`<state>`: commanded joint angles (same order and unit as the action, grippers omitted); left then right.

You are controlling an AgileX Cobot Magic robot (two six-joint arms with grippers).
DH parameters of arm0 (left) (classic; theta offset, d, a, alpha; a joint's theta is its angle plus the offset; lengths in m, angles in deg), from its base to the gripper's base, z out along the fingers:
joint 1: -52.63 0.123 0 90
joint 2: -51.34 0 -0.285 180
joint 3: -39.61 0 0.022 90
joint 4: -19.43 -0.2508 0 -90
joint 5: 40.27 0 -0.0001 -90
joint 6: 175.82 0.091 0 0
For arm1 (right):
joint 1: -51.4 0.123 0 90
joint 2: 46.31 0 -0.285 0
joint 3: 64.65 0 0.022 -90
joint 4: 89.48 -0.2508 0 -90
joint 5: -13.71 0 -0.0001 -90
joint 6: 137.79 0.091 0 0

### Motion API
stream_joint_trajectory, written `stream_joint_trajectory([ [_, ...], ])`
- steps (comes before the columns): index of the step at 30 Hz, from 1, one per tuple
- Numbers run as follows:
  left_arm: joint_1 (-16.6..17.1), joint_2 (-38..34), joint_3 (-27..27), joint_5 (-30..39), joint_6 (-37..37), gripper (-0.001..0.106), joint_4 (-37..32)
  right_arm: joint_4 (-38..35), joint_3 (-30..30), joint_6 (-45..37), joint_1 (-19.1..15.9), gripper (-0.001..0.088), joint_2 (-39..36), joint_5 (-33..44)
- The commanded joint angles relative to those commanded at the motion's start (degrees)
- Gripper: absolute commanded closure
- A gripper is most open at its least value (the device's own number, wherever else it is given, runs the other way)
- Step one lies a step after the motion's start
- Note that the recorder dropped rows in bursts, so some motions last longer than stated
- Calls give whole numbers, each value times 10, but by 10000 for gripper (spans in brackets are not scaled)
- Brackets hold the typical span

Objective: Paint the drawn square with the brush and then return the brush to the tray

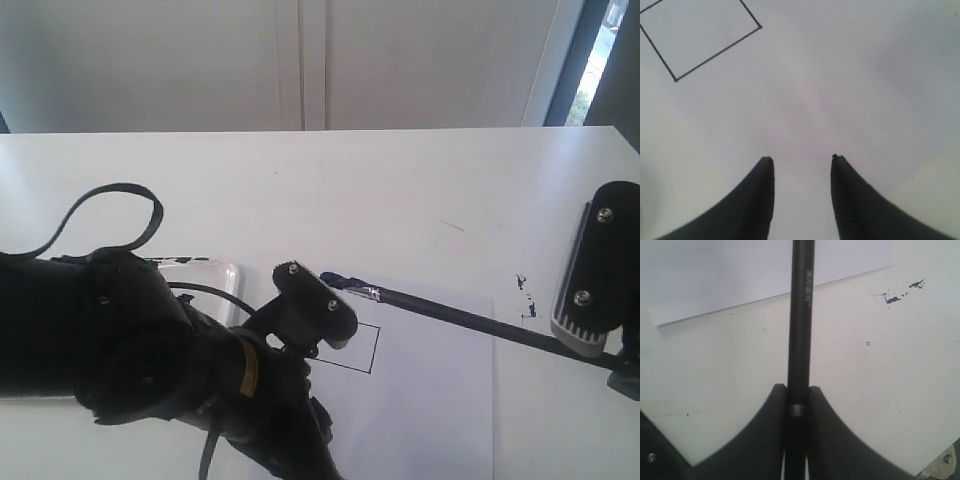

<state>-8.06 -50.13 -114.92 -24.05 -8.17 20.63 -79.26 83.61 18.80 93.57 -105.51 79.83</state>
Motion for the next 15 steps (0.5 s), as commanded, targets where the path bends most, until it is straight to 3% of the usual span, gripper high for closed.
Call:
stream_joint_trajectory([
  [7,0,-52,-26,5,48,545,74,0,0,3,0,868,0,-1],
  [15,0,-62,-38,40,63,545,41,-1,0,2,0,868,0,-1],
])
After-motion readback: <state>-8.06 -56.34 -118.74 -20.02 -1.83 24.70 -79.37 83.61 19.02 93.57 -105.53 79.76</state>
